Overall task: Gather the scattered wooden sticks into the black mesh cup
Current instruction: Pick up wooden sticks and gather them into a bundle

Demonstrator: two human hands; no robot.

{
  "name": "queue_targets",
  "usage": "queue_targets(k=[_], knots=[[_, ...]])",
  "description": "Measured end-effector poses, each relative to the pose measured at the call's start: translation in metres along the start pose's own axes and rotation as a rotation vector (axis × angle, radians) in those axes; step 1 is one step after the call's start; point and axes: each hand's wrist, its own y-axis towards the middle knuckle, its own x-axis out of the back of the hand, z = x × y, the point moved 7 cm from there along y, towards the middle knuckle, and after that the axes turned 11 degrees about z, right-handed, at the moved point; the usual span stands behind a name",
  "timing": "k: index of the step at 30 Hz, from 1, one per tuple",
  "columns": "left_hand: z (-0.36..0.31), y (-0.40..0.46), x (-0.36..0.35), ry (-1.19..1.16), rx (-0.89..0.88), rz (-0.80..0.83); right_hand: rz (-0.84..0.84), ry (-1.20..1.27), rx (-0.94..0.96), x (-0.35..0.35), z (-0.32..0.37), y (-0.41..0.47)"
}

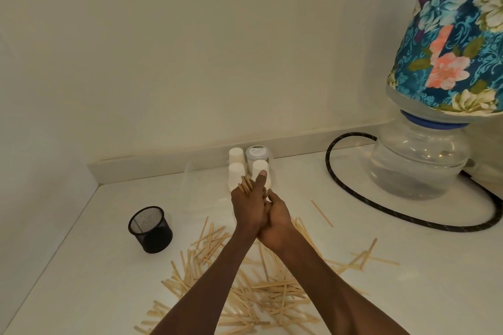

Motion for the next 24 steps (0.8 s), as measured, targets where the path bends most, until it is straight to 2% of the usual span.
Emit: queue_targets(k=[6,12,16,19,22,24], knots=[[0.002,0.001,0.001,-0.006,0.053,-0.031,-0.085,-0.057,-0.043,0.014,-0.003,-0.004],[0.004,0.002,-0.002,0.086,0.007,0.030,0.031,0.072,-0.006,-0.013,-0.003,-0.008],[0.005,0.005,-0.003,0.107,0.024,0.078,0.022,-0.009,0.038,-0.024,0.001,-0.012],[0.008,0.006,0.002,0.088,0.043,0.053,-0.033,-0.068,0.063,-0.024,0.000,-0.013],[0.012,0.007,0.011,0.113,0.046,0.002,-0.180,-0.404,0.174,-0.020,0.015,-0.016],[0.016,0.007,0.018,0.157,0.029,-0.025,-0.266,-0.754,0.364,-0.030,0.039,-0.022]])
